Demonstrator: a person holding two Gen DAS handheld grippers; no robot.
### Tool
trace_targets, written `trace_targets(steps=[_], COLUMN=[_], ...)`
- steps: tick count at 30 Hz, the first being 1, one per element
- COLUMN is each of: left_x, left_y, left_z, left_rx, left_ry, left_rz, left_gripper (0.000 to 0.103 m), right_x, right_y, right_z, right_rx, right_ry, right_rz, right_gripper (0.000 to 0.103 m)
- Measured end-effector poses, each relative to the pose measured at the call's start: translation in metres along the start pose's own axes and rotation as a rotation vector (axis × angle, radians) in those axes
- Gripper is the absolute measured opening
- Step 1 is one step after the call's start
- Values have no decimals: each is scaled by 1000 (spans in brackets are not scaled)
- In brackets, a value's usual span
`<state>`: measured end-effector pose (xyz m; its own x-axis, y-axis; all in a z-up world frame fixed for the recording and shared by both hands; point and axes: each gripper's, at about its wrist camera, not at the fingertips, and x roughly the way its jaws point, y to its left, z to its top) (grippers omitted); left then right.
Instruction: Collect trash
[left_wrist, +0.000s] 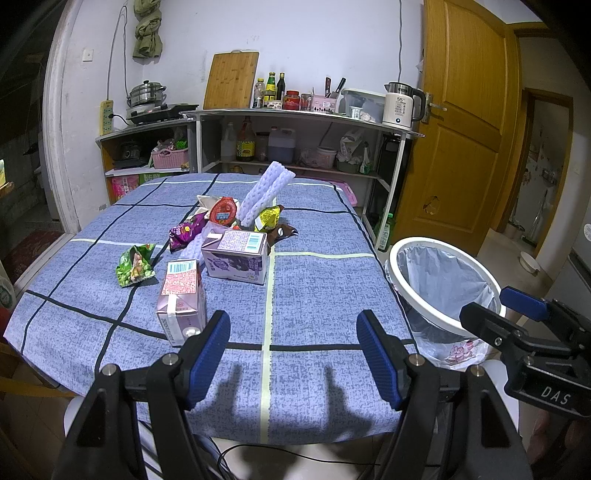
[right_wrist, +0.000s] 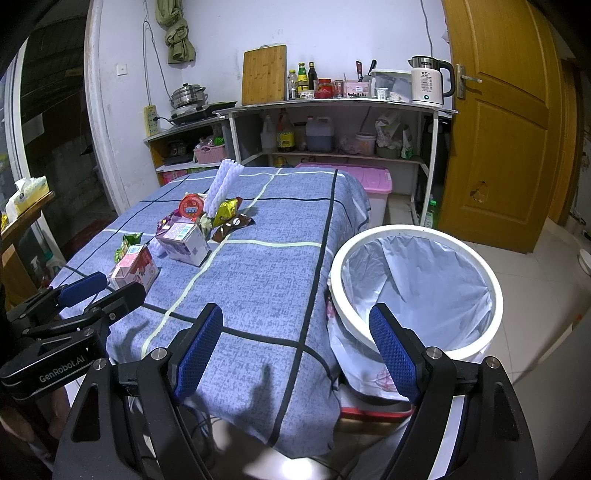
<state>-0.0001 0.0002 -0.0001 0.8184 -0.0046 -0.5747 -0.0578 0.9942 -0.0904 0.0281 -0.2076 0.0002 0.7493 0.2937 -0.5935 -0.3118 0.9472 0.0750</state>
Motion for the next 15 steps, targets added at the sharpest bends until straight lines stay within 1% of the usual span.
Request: trace_targets(steps=[15], left_x=[0], left_y=[0], left_z=[0], left_rx=[-1], left_ry=[0], left_rz=[0], left_gripper=[73], right_x=[1], right_y=[1], right_z=[0], right_rx=[-1], right_ry=[1], right_rz=[0], right_gripper=[82])
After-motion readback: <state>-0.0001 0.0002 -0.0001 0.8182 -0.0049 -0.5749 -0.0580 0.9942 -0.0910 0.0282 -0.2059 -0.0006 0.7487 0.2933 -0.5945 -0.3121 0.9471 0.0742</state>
